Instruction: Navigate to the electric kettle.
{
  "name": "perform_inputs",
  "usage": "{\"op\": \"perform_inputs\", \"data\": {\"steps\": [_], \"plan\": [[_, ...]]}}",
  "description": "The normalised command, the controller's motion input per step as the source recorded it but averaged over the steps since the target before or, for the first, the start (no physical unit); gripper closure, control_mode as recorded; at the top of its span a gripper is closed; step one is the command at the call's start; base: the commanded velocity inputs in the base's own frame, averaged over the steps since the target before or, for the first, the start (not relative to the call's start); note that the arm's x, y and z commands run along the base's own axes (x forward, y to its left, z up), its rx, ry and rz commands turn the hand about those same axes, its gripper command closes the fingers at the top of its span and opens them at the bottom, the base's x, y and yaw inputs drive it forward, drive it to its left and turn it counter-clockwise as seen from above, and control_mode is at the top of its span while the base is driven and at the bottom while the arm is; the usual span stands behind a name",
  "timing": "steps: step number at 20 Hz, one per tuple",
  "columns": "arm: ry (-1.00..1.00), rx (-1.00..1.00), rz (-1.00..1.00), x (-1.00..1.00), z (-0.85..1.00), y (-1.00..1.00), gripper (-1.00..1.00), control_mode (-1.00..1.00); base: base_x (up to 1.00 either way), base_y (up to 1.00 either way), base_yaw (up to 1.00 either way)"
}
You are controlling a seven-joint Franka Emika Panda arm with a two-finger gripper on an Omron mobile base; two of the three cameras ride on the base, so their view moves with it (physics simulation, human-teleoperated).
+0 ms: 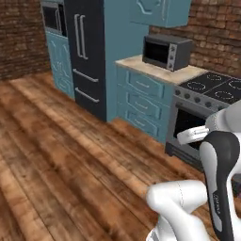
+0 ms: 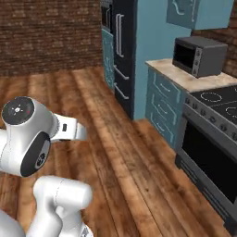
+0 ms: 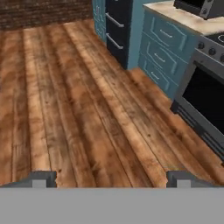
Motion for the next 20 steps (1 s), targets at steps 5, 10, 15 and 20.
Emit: {"op": "perform_inputs", "data": {"steps": [5,10,15,20], "plan": [[0.0,0.0,0.0,0.0,0.0,0.0,-1.0,1.0,0.02,0.12,-0.89],[0.0,0.0,0.0,0.0,0.0,0.0,-1.0,1.0,0.06,0.01,-0.86],[0.0,0.0,0.0,0.0,0.0,0.0,-1.0,1.0,0.39,0.0,-0.72],[0.0,0.0,0.0,0.0,0.0,0.0,-1.0,1.0,0.99,0.0,-0.4]]}}
